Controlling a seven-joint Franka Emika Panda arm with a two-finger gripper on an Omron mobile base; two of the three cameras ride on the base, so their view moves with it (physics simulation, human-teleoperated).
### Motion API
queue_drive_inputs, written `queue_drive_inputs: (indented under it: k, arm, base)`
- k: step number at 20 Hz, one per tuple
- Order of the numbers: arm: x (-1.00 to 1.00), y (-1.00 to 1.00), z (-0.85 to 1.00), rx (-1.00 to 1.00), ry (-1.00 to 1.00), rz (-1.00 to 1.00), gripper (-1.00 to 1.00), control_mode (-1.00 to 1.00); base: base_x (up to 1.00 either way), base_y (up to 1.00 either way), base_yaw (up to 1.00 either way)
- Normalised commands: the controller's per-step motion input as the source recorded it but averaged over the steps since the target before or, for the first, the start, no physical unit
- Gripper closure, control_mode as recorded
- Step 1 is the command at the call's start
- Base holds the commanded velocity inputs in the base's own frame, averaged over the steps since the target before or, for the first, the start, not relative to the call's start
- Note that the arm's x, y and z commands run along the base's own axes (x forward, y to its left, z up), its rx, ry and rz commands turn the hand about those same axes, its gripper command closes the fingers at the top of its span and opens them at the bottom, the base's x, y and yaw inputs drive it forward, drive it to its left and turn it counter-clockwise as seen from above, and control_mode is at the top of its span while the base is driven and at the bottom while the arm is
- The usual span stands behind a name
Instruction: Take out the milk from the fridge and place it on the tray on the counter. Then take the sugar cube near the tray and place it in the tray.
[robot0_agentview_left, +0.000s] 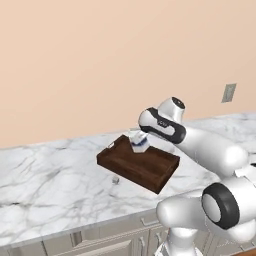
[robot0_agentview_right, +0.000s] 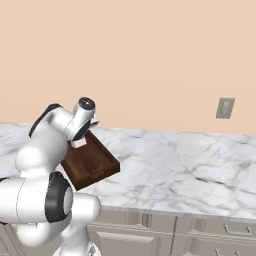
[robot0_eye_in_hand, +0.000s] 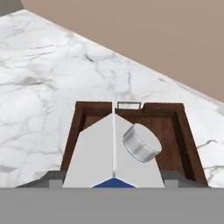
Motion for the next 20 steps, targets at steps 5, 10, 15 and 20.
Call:
queue_drive_inputs:
  k: [5,10,15,20]
  arm:
    - [0.47,0.19,-0.38,0.0,0.0,0.06,1.0,-1.0]
    - [0.4,0.0,-0.37,0.15,-0.05,0.13,1.0,-1.0]
    - [0.22,0.0,-0.06,0.0,-0.05,0.02,1.0,-1.0]
    - [0.09,-0.01,-0.11,0.01,-0.02,0.0,1.0,-1.0]
  base:
    - [0.0,0.0,0.0]
    - [0.0,0.0,0.0]
    - [0.0,0.0,0.0]
    - [0.0,0.0,0.0]
